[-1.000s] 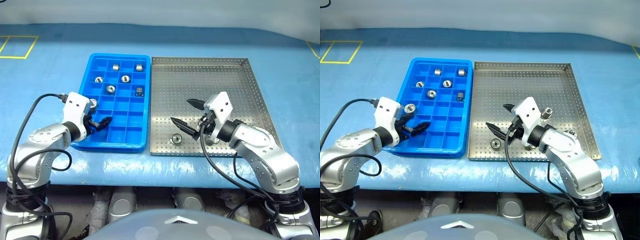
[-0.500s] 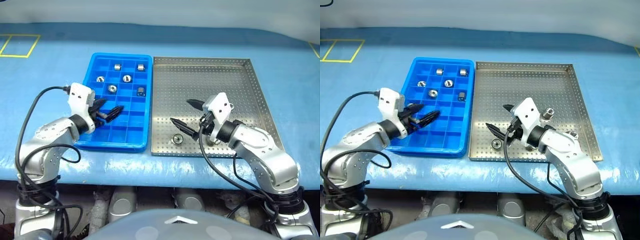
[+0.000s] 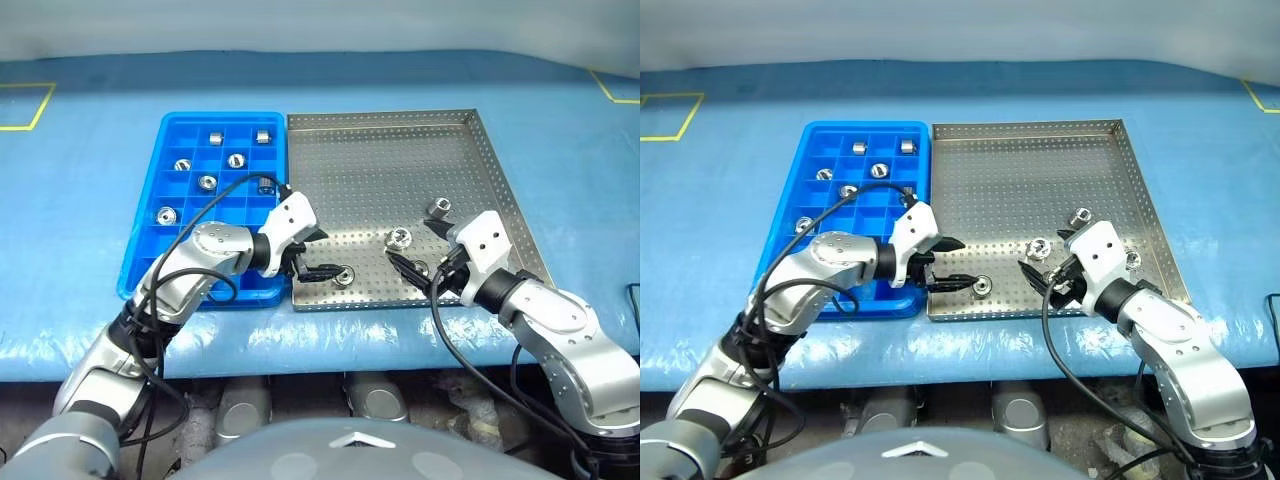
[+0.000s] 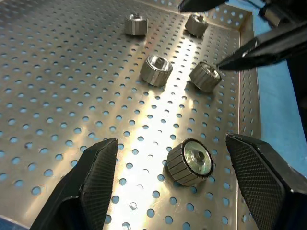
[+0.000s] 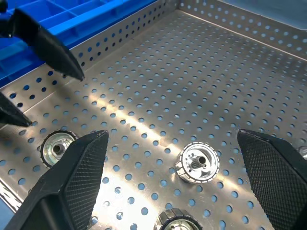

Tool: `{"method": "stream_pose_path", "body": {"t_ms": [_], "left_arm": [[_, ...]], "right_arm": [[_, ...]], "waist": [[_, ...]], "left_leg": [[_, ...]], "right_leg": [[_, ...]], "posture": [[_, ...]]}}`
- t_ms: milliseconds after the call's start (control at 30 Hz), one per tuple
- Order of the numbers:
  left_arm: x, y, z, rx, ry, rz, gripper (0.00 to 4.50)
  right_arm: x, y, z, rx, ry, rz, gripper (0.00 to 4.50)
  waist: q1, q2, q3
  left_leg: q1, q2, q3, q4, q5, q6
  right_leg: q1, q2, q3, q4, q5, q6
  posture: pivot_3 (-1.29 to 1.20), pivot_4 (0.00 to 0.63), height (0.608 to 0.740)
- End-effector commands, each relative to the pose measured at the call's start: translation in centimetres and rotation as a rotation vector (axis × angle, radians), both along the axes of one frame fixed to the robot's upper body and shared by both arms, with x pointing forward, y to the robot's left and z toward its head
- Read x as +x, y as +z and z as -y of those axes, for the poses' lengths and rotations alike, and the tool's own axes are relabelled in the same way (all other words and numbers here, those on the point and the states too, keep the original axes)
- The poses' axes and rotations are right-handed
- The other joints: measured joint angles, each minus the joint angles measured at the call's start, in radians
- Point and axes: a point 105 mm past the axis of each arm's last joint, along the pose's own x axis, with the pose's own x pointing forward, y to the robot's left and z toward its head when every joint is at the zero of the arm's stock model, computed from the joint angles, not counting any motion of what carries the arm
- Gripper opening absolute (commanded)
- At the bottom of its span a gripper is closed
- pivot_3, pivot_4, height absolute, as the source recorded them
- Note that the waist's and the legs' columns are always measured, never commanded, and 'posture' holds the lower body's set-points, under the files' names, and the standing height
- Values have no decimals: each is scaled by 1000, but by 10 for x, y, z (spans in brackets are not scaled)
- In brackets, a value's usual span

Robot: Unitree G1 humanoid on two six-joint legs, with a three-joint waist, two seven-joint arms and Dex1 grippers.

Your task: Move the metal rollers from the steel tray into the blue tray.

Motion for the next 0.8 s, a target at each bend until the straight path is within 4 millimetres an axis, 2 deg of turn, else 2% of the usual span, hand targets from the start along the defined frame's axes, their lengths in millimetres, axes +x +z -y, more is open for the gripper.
{"method": "stream_pose_path", "body": {"t_ms": [33,167,333,533,633,733,800], "left_arm": [[5,5,11,3,-45,46,3893],[6,-2,14,35,-41,41,3893],[-1,-10,15,63,-69,9,3893],[3,-30,-1,217,-17,-6,3893],[4,-34,-3,257,-10,8,3893],[3,-32,1,243,-14,13,3326],[2,-30,4,229,-18,11,2651]], "right_arm": [[-4,12,-3,6,-7,59,4500],[-6,14,-3,6,-27,73,4500],[-7,15,-2,6,-39,81,4500],[-2,18,-3,17,-54,104,4500],[-1,23,-9,26,-33,123,4500],[0,27,-11,31,-25,139,4500],[1,27,-12,30,-25,142,4500]], "waist": [[-5,0,0],[-23,0,0],[-43,0,0],[-54,0,0],[-58,1,-1],[-61,1,-1],[-62,2,-1]], "left_leg": [[0,0,0,0,0,0],[-1,0,0,0,0,0],[0,0,0,0,0,0],[0,0,0,0,0,0],[1,0,1,0,0,0],[2,0,0,0,0,0],[2,0,1,1,0,0]], "right_leg": [[0,0,0,0,0,0],[0,0,0,0,0,1],[0,0,0,0,1,1],[0,0,1,0,1,1],[1,0,1,0,1,1],[1,0,1,1,0,0],[1,0,2,1,0,0]], "posture": [[-188,150,740],[-219,150,740],[-224,150,740],[-215,150,740],[-211,150,740],[-209,150,740],[-210,150,740]]}}
